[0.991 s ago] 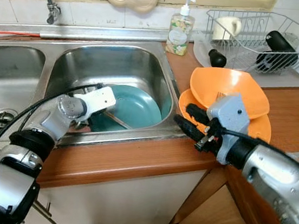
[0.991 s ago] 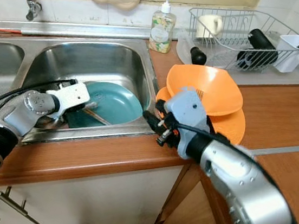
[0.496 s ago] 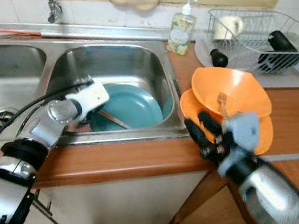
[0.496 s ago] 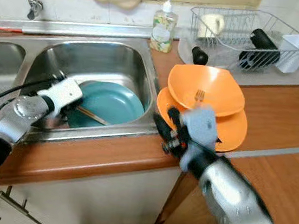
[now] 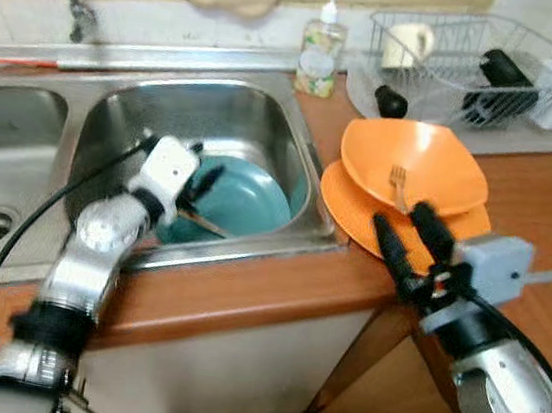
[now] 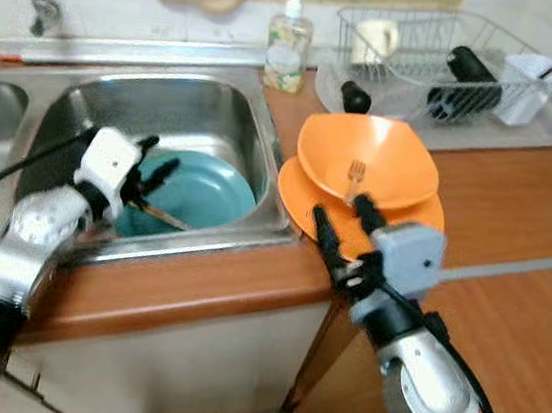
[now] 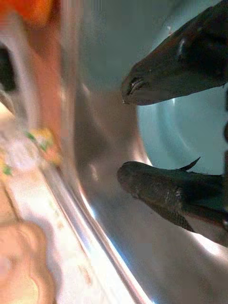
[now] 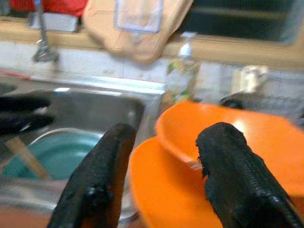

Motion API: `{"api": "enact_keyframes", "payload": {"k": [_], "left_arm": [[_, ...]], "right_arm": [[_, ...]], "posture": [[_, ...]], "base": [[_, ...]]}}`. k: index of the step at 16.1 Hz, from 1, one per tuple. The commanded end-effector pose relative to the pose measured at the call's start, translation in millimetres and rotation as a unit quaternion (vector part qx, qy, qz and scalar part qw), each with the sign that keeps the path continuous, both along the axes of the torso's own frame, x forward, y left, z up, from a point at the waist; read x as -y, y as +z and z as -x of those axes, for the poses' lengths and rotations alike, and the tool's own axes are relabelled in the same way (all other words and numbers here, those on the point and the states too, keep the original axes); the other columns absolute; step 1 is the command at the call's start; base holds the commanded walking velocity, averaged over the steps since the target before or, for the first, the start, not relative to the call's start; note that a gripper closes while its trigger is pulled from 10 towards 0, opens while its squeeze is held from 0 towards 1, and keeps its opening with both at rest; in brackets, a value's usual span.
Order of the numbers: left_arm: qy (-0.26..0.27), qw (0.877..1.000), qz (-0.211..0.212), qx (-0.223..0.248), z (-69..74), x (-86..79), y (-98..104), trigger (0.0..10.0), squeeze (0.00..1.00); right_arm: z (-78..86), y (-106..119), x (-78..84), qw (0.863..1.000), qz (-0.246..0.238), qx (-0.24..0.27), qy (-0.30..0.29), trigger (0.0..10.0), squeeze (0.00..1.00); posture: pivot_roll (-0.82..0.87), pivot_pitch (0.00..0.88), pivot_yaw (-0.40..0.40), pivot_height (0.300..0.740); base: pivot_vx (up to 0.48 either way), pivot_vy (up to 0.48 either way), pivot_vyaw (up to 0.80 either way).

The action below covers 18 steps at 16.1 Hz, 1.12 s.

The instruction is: Kitchen organization

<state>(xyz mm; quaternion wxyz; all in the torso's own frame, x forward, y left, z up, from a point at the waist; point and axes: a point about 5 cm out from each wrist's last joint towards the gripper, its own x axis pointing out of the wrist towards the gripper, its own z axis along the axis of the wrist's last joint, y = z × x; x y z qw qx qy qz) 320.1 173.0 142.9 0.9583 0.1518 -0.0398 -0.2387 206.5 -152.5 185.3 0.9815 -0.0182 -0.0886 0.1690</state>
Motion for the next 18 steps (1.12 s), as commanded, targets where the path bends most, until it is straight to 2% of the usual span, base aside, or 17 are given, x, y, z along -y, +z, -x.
{"api": "enact_keyframes", "payload": {"k": [1,3,4,5,6,7,8,9,10,11,12,14,18], "left_arm": [[-0.037,0.997,0.061,-0.007,13.7,6.3,6.1,10.0,0.00],[-0.087,0.989,0.117,-0.031,32.5,20.3,3.2,10.0,0.00],[-0.096,0.985,0.135,-0.042,37.0,23.3,2.3,10.0,0.00],[-0.117,0.978,0.160,-0.062,45.9,29.4,-0.7,10.0,1.00],[-0.131,0.975,0.162,-0.073,50.8,32.7,-2.8,10.0,1.00],[-0.155,0.973,0.145,-0.089,59.4,38.6,-8.0,10.0,1.00],[-0.166,0.972,0.138,-0.096,63.3,41.3,-10.3,10.0,0.82],[-0.190,0.966,0.129,-0.118,71.9,46.6,-12.7,10.0,0.00],[-0.211,0.963,0.098,-0.133,78.8,51.1,-19.2,10.0,0.00],[-0.218,0.962,0.090,-0.140,80.9,53.1,-21.6,10.0,0.00],[-0.224,0.960,0.089,-0.146,83.1,56.2,-22.3,10.0,0.00],[-0.227,0.959,0.091,-0.144,83.9,59.4,-20.3,10.0,0.00],[-0.236,0.956,0.100,-0.139,85.4,62.0,-14.4,10.0,0.00]], "right_arm": [[-3.0,0.0,8.8,0.999,-0.002,0.018,-0.041,10.0,1.00],[-7.5,-4.5,10.0,0.999,-0.006,0.009,-0.044,10.0,1.00],[-8.9,-6.5,9.8,0.999,-0.006,0.003,-0.044,10.0,1.00],[-11.7,-11.0,9.0,0.999,-0.002,-0.011,-0.041,10.0,1.00],[-13.5,-13.7,8.7,0.999,0.002,-0.019,-0.041,10.0,1.00],[-18.4,-15.9,7.3,0.999,0.002,-0.025,-0.042,10.0,0.63],[-21.0,-15.7,6.1,0.999,0.003,-0.024,-0.042,10.0,0.05],[-25.7,-16.2,4.6,0.999,0.004,-0.023,-0.043,10.0,0.00],[-29.4,-18.1,5.3,0.998,0.003,-0.029,-0.052,10.0,0.00],[-31.8,-19.6,5.4,0.998,0.001,-0.035,-0.056,10.0,0.00],[-35.8,-21.6,4.7,0.998,-0.005,-0.043,-0.054,7.8,0.00],[-40.7,-22.6,3.7,0.997,-0.014,-0.048,-0.054,0.0,0.00],[-48.1,-22.9,7.3,0.995,-0.026,-0.056,-0.073,0.0,0.00]], "posture": [[-0.18,0.000,0.032,0.740],[-0.18,0.000,0.026,0.740],[-0.18,0.000,0.024,0.740],[-0.18,0.000,0.021,0.740],[-0.18,0.000,0.019,0.740],[-0.17,0.000,0.017,0.740],[-0.17,0.000,0.017,0.740],[-0.17,0.000,0.016,0.740],[-0.17,0.000,0.013,0.740],[-0.17,0.000,0.014,0.740],[-0.16,0.000,0.015,0.740],[-0.16,0.000,0.015,0.740],[-0.16,0.000,0.011,0.740]], "base": [[0.000,0.000,0.00],[0.000,0.000,0.00],[0.000,0.000,0.00],[0.000,0.000,0.00],[0.000,0.000,0.00],[0.000,0.000,0.00],[0.000,0.000,0.00],[0.000,0.000,0.00],[0.000,0.000,0.00],[0.000,0.000,0.00],[0.000,0.000,0.00],[0.000,0.000,0.00],[0.000,0.000,0.00]]}}
